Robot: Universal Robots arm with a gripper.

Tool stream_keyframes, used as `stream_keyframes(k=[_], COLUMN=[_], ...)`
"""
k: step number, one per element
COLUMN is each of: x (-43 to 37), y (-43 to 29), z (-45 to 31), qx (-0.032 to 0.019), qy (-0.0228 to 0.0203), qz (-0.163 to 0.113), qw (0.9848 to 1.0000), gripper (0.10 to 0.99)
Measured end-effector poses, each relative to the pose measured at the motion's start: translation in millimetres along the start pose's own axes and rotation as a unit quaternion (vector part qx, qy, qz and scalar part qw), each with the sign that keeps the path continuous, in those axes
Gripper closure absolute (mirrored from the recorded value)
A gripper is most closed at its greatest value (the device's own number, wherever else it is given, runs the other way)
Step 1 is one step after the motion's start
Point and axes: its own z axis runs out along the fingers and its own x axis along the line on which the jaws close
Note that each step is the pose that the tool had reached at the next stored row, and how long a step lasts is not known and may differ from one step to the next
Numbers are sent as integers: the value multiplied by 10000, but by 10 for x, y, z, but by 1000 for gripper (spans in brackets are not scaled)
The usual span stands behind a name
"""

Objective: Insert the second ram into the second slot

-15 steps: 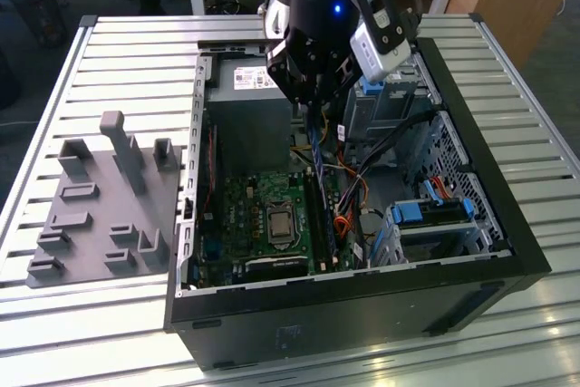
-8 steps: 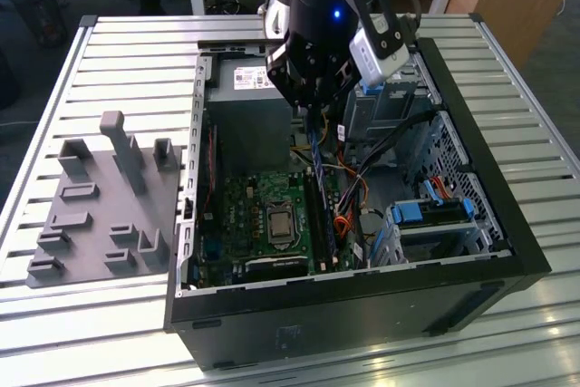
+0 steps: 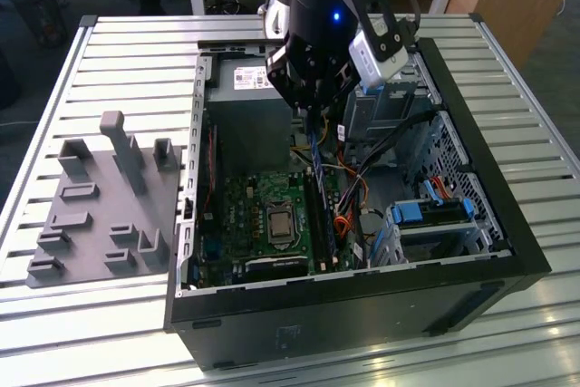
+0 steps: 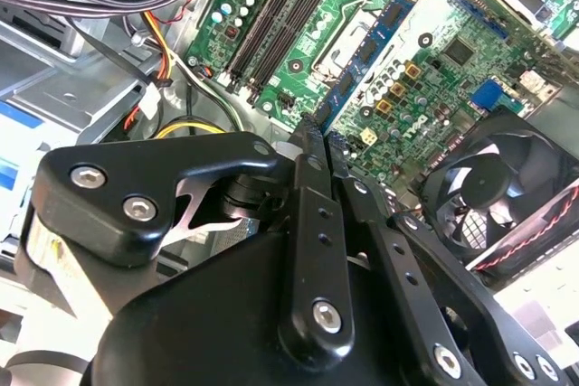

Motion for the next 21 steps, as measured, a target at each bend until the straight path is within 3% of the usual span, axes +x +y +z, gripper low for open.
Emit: stream_keyframes(k=[21], x=[0], y=[-1], z=[69], qx=[1], qy=[0], qz=[0], qw=[10000], gripper=[949])
